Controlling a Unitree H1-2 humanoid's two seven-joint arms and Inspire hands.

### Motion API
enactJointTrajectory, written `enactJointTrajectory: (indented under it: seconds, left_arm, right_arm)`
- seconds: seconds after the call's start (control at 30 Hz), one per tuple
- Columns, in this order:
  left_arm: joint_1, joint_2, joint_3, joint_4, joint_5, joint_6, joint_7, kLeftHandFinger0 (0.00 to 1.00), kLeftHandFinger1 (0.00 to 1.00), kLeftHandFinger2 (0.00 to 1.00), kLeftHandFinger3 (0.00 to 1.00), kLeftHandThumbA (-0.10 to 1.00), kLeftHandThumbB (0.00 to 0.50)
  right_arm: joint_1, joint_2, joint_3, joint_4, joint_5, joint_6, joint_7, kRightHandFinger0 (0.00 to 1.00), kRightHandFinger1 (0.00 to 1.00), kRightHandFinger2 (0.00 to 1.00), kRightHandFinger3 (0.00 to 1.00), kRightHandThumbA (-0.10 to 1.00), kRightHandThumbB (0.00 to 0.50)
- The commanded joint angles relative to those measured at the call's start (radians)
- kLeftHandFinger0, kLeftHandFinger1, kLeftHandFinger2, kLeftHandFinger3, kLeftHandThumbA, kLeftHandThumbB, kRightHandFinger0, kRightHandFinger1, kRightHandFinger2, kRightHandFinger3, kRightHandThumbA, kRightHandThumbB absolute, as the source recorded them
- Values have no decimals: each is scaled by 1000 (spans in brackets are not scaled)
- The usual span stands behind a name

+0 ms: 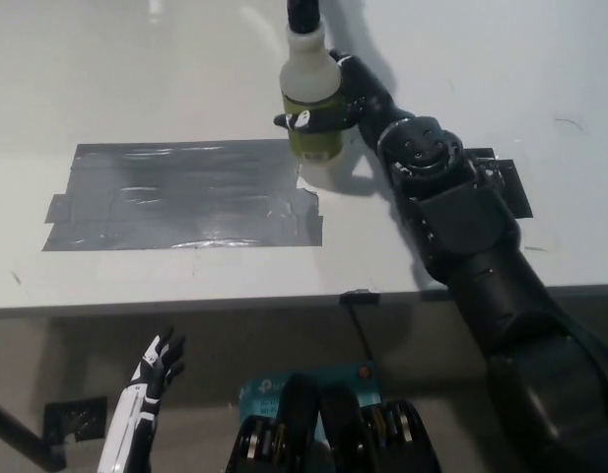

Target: A person hands a spray bottle to the robot which it grabs with its right hand and places on the black spot infront of it on the table

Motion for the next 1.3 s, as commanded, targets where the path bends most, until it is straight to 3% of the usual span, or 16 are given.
enactJointTrajectory:
  seconds: [0.0, 0.07, 0.37, 0.5, 0.53, 0.63, 0.8, 0.87, 0.93, 1.03, 1.1, 1.13, 1.2, 1.27]
  left_arm:
    - [-13, 8, 1, -21, -3, -44, -3, 1000, 1000, 1000, 1000, 1000, 0]
    - [-15, 8, 4, -21, -6, -41, -2, 1000, 1000, 1000, 1000, 1000, 0]
    - [-21, 12, 9, -16, 1, -51, 3, 1000, 1000, 1000, 1000, 1000, 0]
    - [-12, 14, 10, -13, 3, -61, 4, 1000, 1000, 1000, 1000, 1000, 0]
    - [-15, 14, 9, -9, 3, -61, 4, 1000, 1000, 1000, 1000, 1000, 3]
    - [-15, 11, 8, -9, 3, -56, 5, 1000, 1000, 1000, 1000, 1000, 16]
    - [-8, 15, 5, -6, 9, -63, 4, 1000, 1000, 1000, 1000, 1000, 0]
    - [-7, 14, 4, -6, 16, -62, 6, 1000, 1000, 1000, 1000, 1000, 0]
    - [-7, 14, 5, -7, 14, -53, 6, 1000, 1000, 1000, 1000, 1000, 5]
    - [-13, 13, 11, -3, 0, -52, 5, 1000, 1000, 1000, 1000, 1000, 28]
    - [-9, 12, 11, -5, -4, -49, 4, 1000, 1000, 1000, 1000, 1000, 38]
    - [-8, 13, 11, -4, -5, -52, 2, 1000, 1000, 1000, 1000, 1000, 32]
    - [-3, 14, 9, -2, -5, -62, 1, 1000, 1000, 1000, 1000, 1000, 22]
    - [-5, 13, 10, -2, -5, -60, 3, 1000, 1000, 1000, 1000, 1000, 34]
  right_arm:
    - [-73, 23, -46, 23, 79, -98, 54, 0, 209, 429, 186, 551, 450]
    - [-67, 18, -48, 32, 75, -117, 59, 0, 247, 482, 235, 545, 438]
    - [-49, -3, -59, 53, 60, -145, 52, 0, 270, 517, 258, 552, 416]
    - [-5, -16, -74, -18, 71, -155, 45, 0, 280, 535, 300, 470, 393]
    - [13, -27, -73, -48, 64, -159, 40, 0, 318, 598, 360, 515, 400]
    - [56, -54, -71, -145, 47, -153, 31, 5, 351, 626, 426, 558, 408]
    - [117, -105, -101, -297, 71, -136, 43, 10, 352, 614, 467, 515, 360]
    - [132, -130, -106, -338, 64, -141, 40, 3, 348, 606, 466, 560, 380]
    - [141, -160, -109, -371, 57, -139, 43, 8, 342, 589, 482, 664, 450]
    - [144, -193, -149, -405, 95, -109, 47, 14, 350, 610, 514, 609, 454]
    - [153, -214, -160, -415, 93, -104, 44, 27, 366, 633, 545, 596, 424]
    - [156, -217, -163, -417, 93, -105, 43, 5, 336, 598, 542, 593, 427]
    - [177, -238, -152, -438, 57, -123, 26, 0, 262, 463, 430, 660, 405]
    - [186, -255, -152, -441, 42, -141, 15, 0, 207, 384, 357, 691, 447]
